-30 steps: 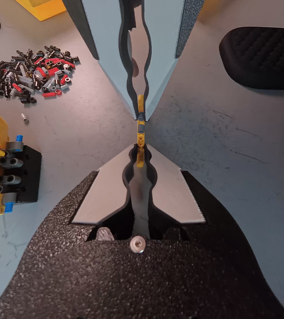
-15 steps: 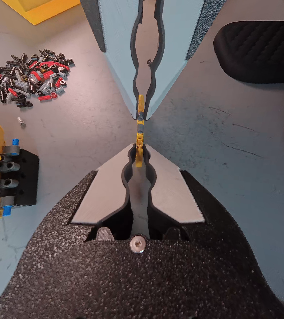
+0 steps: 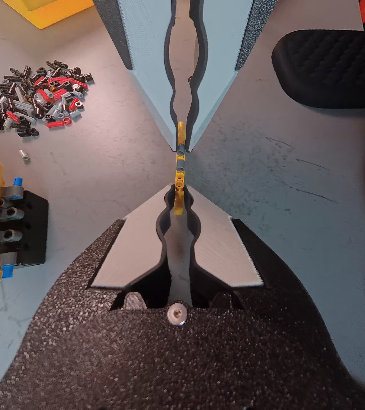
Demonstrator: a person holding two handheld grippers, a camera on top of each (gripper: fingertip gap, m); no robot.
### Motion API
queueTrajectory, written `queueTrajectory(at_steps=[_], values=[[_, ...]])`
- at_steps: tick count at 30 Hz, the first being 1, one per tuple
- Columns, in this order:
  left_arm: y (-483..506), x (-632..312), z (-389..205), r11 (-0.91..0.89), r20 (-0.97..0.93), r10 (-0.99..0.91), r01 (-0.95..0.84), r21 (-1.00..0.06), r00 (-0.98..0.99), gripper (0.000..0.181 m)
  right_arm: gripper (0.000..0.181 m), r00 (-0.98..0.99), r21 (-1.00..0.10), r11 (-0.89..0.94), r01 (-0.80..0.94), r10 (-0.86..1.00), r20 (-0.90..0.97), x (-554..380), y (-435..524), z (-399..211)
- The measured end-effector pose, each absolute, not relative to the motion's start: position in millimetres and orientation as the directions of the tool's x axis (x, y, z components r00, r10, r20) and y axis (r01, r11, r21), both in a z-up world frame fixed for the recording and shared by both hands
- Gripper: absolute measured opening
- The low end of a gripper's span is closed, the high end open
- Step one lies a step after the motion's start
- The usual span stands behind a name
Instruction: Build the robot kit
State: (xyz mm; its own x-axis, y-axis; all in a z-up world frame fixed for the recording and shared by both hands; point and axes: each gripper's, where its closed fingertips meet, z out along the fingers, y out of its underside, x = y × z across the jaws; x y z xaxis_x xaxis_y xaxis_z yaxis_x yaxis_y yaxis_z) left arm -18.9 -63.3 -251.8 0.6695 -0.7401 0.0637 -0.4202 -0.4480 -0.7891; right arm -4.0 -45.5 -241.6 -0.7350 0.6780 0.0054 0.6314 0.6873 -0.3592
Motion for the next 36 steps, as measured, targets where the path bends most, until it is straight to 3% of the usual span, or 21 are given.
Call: queueTrajectory(at_steps=[13, 20, 23, 31, 36], values=[[-64, -18, -252, -0.450, 0.073, -0.745, -0.419, -0.789, 0.664, 0.007, 0.005, -0.845, -0.294, 0.815, 0.500, 0.534, 0.044, -2, -47, -241], [-64, -19, -252, -0.450, 0.070, -0.743, -0.419, -0.788, 0.666, 0.007, 0.007, -0.768, -0.308, 0.735, 0.604, 0.640, 0.021, -2, -42, -238], [-65, -19, -252, -0.448, 0.067, -0.745, -0.422, -0.788, 0.664, 0.007, 0.022, -0.704, -0.377, 0.663, 0.647, 0.710, 0.041, -1, -27, -213], [-64, -19, -252, -0.446, 0.063, -0.743, -0.423, -0.789, 0.666, 0.007, 0.023, -0.475, -0.614, 0.422, 0.667, 0.876, 0.086, 23, -10, -201], [-64, -21, -257, -0.439, 0.020, -0.740, -0.460, -0.772, 0.672, 0.015, 0.023, -0.349, -0.779, 0.248, 0.575, 0.936, 0.041, 18, -16, -214]])
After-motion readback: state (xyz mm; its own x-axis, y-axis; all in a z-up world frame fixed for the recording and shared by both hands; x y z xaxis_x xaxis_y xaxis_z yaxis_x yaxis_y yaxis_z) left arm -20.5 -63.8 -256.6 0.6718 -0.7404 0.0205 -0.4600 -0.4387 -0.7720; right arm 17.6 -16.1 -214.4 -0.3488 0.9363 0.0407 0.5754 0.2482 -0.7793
